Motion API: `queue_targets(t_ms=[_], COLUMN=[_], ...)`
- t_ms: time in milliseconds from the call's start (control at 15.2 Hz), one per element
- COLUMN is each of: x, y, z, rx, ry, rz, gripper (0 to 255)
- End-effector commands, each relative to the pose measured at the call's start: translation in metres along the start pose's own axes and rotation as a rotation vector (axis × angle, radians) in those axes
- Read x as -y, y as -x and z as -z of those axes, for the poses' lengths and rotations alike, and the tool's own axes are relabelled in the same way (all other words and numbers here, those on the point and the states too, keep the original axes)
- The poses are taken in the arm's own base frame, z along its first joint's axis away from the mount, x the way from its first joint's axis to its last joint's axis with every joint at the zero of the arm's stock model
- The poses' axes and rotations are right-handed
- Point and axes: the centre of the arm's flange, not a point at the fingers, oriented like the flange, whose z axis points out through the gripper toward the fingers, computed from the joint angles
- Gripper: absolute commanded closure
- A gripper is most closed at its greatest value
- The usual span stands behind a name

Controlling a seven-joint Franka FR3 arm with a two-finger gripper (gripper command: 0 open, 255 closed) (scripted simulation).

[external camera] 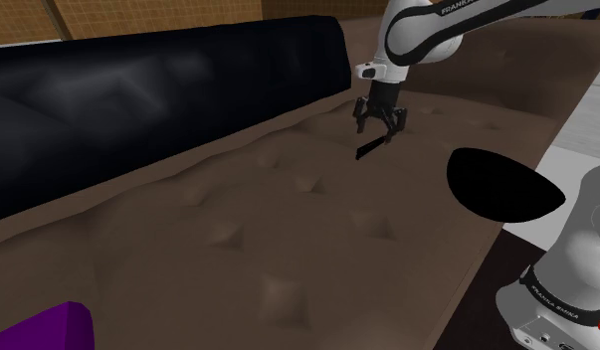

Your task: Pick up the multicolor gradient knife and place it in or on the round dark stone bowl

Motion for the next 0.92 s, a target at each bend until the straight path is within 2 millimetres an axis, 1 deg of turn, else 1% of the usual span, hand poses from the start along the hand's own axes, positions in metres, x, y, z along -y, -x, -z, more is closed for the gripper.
queue_targets(t_ms=[0, 132, 198, 726, 792, 858], x=[0.001, 0.001, 0.001, 0.001, 0.001, 0.001], y=[0.000, 0.000, 0.000, 0.000, 0.000, 0.000], z=[-0.010, -0.021, -0.029, -0.029, -0.029, -0.029], rx=[0.000, 0.000, 0.000, 0.000, 0.000, 0.000], ry=[0.000, 0.000, 0.000, 0.000, 0.000, 0.000], rz=[0.007, 0.007, 0.007, 0.007, 0.007, 0.007], gripper=[0, 0, 0, 0, 255, 255])
